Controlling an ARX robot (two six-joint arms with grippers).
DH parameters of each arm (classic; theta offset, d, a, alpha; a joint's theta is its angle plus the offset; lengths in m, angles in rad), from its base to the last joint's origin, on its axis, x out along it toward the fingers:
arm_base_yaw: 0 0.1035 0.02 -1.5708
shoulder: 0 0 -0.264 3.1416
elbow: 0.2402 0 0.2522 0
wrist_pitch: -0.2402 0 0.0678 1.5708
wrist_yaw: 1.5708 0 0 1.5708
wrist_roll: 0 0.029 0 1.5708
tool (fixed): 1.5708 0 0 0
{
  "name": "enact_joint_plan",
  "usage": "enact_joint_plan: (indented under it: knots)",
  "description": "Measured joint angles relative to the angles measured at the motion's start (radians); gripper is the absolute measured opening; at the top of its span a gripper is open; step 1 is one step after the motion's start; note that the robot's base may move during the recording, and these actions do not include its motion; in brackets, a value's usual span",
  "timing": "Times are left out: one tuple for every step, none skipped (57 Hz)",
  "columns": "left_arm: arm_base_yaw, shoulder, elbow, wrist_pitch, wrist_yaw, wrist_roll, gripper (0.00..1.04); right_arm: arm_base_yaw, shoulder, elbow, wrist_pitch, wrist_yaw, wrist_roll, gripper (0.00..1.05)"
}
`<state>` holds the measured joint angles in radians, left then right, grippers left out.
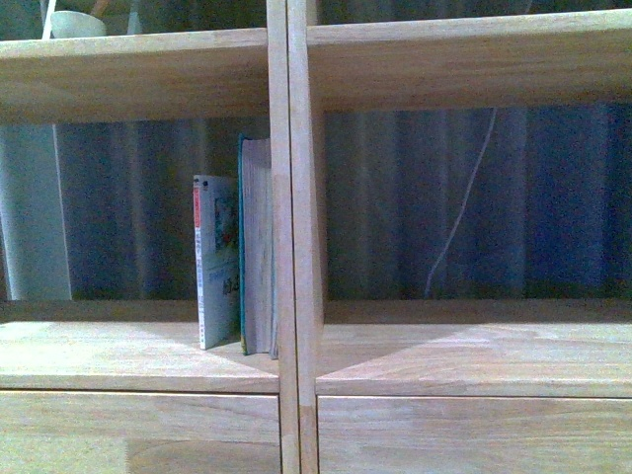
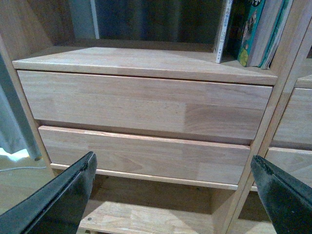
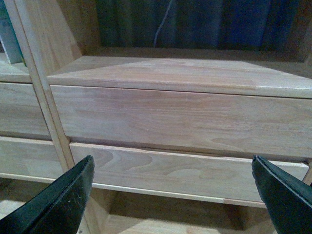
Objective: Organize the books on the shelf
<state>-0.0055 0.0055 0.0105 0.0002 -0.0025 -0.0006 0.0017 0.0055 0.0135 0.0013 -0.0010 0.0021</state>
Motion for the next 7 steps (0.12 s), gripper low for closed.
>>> enact_joint_plan:
  knots:
    - [0.000, 0.000, 0.000, 0.000, 0.000, 0.000, 0.97, 0.000, 0.000, 0.000, 0.000, 0.000, 0.000, 0.98]
    - [0.000, 0.000, 0.000, 0.000, 0.000, 0.000, 0.97, 0.000, 0.000, 0.000, 0.000, 0.000, 0.000, 0.98]
    - [0.000, 0.000, 0.000, 0.000, 0.000, 0.000, 0.97, 0.000, 0.000, 0.000, 0.000, 0.000, 0.000, 0.98]
    - [0.000, 0.000, 0.000, 0.000, 0.000, 0.000, 0.97, 0.000, 0.000, 0.000, 0.000, 0.000, 0.000, 0.98]
    - [0.000, 0.000, 0.000, 0.000, 0.000, 0.000, 0.97, 0.000, 0.000, 0.000, 0.000, 0.000, 0.000, 0.98]
    - [0.000, 0.000, 0.000, 0.000, 0.000, 0.000, 0.97, 0.000, 0.000, 0.000, 0.000, 0.000, 0.000, 0.98]
    - [0.000, 0.000, 0.000, 0.000, 0.000, 0.000, 0.97, 0.000, 0.000, 0.000, 0.000, 0.000, 0.000, 0.98]
